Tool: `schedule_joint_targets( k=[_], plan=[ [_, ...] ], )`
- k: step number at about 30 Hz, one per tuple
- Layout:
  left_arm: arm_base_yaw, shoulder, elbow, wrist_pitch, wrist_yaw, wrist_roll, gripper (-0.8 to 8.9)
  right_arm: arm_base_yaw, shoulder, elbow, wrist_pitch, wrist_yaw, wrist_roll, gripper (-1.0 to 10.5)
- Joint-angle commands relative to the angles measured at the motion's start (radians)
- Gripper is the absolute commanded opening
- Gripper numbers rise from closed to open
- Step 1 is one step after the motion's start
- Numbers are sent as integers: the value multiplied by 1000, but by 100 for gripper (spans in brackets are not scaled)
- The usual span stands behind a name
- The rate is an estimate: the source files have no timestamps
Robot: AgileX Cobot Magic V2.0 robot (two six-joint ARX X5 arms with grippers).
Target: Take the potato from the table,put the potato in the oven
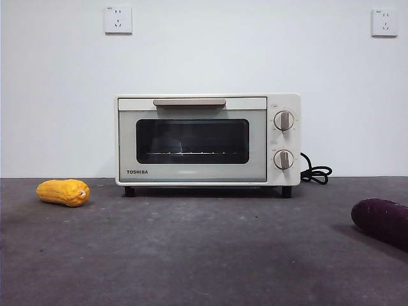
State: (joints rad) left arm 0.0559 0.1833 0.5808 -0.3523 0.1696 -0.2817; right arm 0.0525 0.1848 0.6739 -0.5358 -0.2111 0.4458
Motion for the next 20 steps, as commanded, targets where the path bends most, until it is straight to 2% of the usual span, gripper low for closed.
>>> schedule_joint_targets(
  k=[1, 7, 11, 17, 20],
  plan=[
    [-2, 69, 59, 1, 78, -2, -6, 0, 56, 77, -23, -27, -85, -3],
    [-2, 288, 178, 3, 286, 5, -6, 0, 223, 237, -134, -100, -221, -4],
    [-2, 436, 254, 6, 389, 20, -6, 0, 325, 320, -145, -221, -249, -4],
    [-3, 667, 388, -7, 492, 24, -5, 0, 457, 410, -175, -288, -262, -1],
    [-3, 772, 454, -36, 500, 24, -6, 0, 516, 452, -223, -326, -290, -5]
  ],
)
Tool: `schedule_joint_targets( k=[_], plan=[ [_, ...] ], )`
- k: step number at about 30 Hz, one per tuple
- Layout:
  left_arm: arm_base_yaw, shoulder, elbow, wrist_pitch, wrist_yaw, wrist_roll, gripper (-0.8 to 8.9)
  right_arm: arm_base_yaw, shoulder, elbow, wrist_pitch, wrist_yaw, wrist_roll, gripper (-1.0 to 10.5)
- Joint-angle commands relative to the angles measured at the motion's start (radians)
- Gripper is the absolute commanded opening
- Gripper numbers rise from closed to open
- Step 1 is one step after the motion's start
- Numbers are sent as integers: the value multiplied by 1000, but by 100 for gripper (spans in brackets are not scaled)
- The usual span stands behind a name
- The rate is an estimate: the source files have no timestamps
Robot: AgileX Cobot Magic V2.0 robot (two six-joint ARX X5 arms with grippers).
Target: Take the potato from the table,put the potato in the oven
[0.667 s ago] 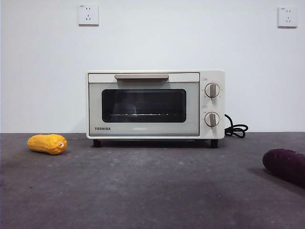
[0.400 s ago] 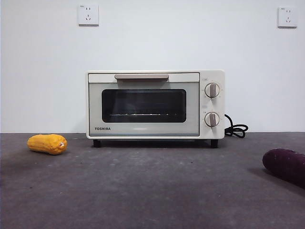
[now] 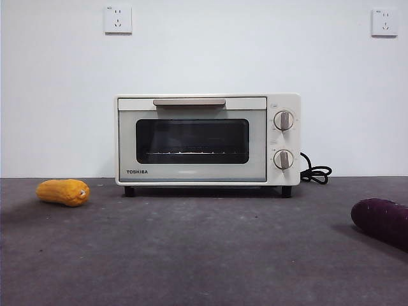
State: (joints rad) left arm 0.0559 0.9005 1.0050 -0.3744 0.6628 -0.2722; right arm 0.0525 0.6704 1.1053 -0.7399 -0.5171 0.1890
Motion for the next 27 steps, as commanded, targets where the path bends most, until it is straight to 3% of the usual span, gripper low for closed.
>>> schedule_joint_targets(
  k=[1, 15, 22, 27],
  plan=[
    [-3, 85, 47, -16, 7, 14, -6, 0, 48, 34, -34, -25, -43, -5],
    [-98, 520, 394, -109, 26, 19, -6, 0, 329, 225, -323, -26, -145, -3],
    [-179, 743, 618, -179, 11, 40, -6, 0, 384, 248, -334, -30, -148, -4],
    [-264, 947, 835, -227, -72, 40, -6, 0, 387, 249, -336, -31, -148, -3]
  ],
)
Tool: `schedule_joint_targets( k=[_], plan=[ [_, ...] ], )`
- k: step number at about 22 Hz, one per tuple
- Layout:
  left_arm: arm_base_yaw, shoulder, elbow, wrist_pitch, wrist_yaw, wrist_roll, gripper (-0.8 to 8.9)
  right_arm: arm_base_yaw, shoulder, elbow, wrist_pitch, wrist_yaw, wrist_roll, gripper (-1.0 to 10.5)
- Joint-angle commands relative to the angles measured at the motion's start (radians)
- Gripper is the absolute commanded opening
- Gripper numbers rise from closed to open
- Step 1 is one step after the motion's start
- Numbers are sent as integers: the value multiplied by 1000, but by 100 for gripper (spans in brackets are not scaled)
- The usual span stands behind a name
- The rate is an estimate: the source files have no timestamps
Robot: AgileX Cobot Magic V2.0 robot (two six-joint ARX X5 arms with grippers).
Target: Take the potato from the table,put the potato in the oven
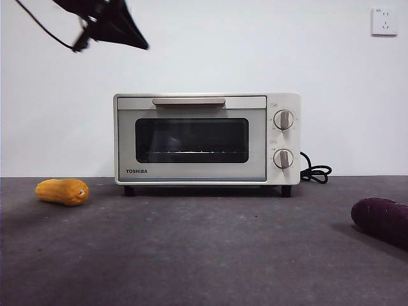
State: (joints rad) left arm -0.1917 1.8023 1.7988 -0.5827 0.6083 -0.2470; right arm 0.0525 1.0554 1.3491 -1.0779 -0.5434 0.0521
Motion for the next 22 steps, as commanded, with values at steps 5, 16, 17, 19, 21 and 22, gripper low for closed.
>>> schedule_joint_targets(
  k=[5, 16, 17, 19, 21, 22],
  plan=[
    [-77, 181, 170, -60, -120, 34, -6, 0, 2, 6, -2, -7, -9, -3],
    [-131, 278, 182, -97, -332, 124, -6, 0, 2, 6, -49, -6, -4, -3],
    [-131, 282, 182, -115, -333, 130, -6, 0, 2, 6, -49, -6, -4, -3],
    [-131, 283, 182, -167, -349, 174, -6, 0, 2, 6, -47, -6, -4, -3],
    [-142, 283, 182, -208, -349, 203, -6, 0, 2, 6, -44, -6, -4, -3],
    [-144, 283, 182, -223, -348, 206, -6, 0, 2, 6, -44, -6, -4, -3]
  ],
)
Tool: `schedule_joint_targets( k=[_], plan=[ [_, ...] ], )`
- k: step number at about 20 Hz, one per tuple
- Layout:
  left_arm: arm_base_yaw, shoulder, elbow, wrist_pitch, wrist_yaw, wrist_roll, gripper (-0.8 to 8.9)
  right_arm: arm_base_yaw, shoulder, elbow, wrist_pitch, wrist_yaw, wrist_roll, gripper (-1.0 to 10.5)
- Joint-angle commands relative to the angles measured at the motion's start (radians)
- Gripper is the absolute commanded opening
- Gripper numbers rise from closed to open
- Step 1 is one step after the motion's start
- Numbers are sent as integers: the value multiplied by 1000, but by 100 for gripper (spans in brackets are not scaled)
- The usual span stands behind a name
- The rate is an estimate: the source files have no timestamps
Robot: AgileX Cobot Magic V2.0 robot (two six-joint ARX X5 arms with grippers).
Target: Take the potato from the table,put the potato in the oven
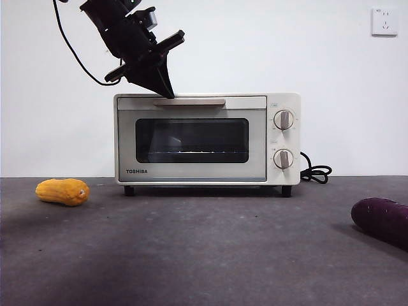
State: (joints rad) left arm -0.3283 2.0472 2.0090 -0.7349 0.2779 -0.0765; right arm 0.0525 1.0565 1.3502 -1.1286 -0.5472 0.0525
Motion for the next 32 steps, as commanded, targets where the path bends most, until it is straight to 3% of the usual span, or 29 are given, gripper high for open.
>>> schedule_joint_targets(
  k=[1, 11, 22, 32],
  plan=[
    [-13, 39, -29, -88, -19, 37, -6, 0, 0, 5, 6, -2, -5, -3],
    [-101, 39, -29, -256, -182, 44, -6, 0, 0, 5, 4, -2, -5, -3],
    [-195, 39, -32, -332, -279, -15, -6, 0, -1, 5, -1, -2, -32, -3],
    [-220, 59, -103, -343, -301, -42, -6, 0, -1, 5, -2, -2, -58, -3]
  ],
)
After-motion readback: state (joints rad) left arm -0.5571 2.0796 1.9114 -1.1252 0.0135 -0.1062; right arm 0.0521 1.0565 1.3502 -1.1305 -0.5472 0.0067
